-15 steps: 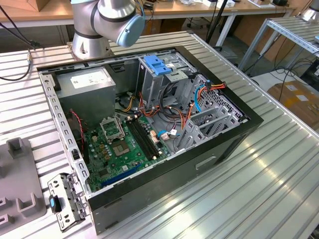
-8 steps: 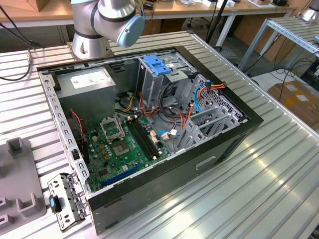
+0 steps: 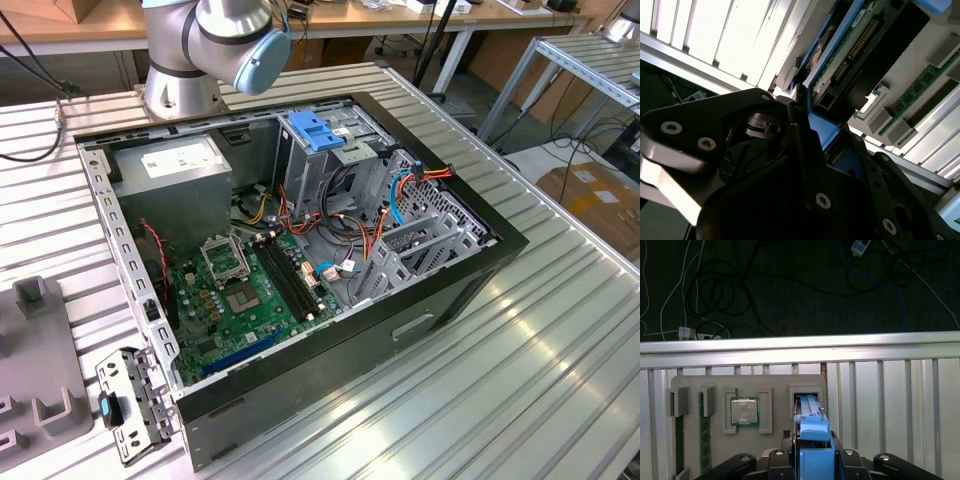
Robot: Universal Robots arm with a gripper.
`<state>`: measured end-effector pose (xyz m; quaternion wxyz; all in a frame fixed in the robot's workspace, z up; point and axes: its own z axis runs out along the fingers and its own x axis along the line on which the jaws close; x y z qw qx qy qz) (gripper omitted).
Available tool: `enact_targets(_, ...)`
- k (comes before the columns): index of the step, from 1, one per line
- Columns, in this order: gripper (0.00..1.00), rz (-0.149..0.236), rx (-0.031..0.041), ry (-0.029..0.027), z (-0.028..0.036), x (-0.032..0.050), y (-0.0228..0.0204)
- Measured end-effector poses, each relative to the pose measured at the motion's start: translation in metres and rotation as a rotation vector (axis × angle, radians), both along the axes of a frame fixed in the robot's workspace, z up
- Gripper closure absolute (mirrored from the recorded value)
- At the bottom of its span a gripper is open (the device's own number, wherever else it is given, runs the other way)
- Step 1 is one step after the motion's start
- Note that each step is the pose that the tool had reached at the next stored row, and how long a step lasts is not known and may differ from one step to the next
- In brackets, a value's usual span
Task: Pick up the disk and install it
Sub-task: 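Pick up the disk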
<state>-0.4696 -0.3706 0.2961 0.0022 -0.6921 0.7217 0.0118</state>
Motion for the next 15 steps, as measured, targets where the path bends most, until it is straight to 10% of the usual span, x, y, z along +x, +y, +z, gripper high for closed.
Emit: enact_targets(15, 0.63, 0.000, -0.0001, 0.0002, 0.0468, 0.0000, 0.0010)
